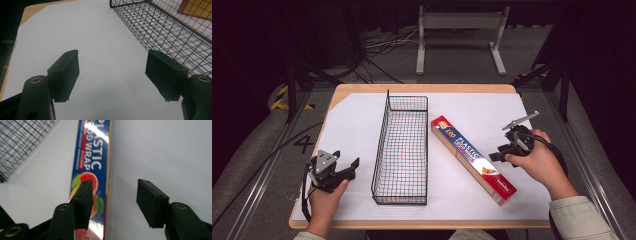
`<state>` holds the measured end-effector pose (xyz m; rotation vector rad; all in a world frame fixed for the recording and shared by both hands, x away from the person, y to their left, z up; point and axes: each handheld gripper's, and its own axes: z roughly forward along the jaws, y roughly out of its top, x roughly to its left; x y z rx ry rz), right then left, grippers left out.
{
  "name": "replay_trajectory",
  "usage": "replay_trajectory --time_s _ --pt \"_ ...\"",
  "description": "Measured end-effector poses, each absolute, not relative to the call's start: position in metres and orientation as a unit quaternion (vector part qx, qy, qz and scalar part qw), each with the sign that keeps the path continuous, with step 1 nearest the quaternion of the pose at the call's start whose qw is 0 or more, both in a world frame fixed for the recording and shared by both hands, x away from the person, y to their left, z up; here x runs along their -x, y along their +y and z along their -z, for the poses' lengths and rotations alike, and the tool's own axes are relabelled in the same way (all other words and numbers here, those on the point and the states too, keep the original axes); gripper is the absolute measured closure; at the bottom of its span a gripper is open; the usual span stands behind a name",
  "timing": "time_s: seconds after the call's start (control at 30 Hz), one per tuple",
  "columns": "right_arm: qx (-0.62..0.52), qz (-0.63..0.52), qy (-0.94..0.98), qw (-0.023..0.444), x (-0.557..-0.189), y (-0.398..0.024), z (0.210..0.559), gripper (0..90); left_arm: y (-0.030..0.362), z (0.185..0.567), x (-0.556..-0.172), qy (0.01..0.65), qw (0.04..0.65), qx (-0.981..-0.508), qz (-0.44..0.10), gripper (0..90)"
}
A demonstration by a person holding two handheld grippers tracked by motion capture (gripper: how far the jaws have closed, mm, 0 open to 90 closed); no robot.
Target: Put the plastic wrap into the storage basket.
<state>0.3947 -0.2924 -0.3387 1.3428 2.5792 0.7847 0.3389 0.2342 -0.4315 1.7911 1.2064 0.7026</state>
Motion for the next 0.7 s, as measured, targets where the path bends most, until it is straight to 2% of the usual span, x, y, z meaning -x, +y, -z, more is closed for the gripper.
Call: replay_trajectory --time_s 0.13,0.3,0.7 --pt "-0.446 -0.28 0.847 0.08 -0.397 -0.284 0.334 39.8 0.233 0.433 -0.339 0.482 0.42 -0.716 -0.281 27.0" --pt "-0.431 -0.31 0.841 0.1 -0.4 -0.269 0.33 26.8 0.234 0.433 -0.338 0.482 0.422 -0.714 -0.283 27.0" --pt "-0.42 -0.333 0.838 0.104 -0.41 -0.241 0.34 20.4 0.233 0.432 -0.338 0.481 0.423 -0.713 -0.286 27.2"
